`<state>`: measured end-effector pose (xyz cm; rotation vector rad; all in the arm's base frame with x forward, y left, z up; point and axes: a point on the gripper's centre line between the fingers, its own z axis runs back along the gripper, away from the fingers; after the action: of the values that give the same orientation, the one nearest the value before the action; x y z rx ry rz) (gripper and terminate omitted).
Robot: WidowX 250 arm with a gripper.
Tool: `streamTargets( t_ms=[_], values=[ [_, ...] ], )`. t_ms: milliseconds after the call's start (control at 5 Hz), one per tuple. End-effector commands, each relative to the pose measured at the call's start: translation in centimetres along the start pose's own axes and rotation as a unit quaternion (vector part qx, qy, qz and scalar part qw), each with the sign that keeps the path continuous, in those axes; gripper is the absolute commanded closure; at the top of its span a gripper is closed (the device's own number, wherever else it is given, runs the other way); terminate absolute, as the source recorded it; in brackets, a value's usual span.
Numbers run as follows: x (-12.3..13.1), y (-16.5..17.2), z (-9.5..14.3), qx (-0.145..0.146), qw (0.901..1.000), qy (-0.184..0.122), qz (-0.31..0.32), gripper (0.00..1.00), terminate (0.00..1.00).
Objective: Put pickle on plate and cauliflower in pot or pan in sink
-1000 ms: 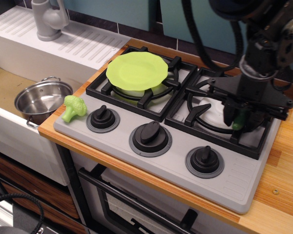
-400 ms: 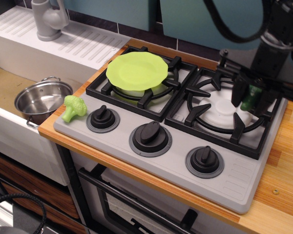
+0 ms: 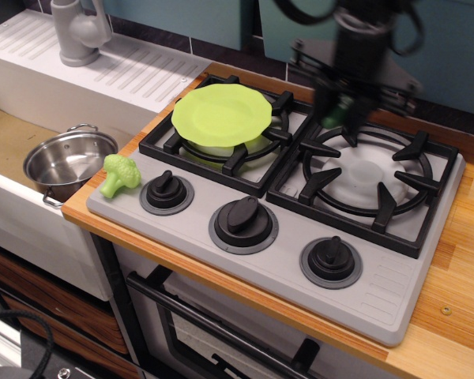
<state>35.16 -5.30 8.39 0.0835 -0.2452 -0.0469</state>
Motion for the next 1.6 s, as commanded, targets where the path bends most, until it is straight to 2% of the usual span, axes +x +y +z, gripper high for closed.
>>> streamTargets(
  t_ms=[0,400,1000,1400],
  values=[
    [0.9,3.2,0.9,0.001,0.9992,-0.039,-0.013,1.0,0.0],
    [-0.6,5.6,-0.3,0.003,0.9987,-0.049,-0.008,1.0,0.0],
    [0.3,8.7,0.1,0.003,0.998,-0.054,-0.031,1.0,0.0],
    [0.9,10.3,-1.8,-0.009,0.9973,-0.063,-0.037,1.0,0.0]
  ],
)
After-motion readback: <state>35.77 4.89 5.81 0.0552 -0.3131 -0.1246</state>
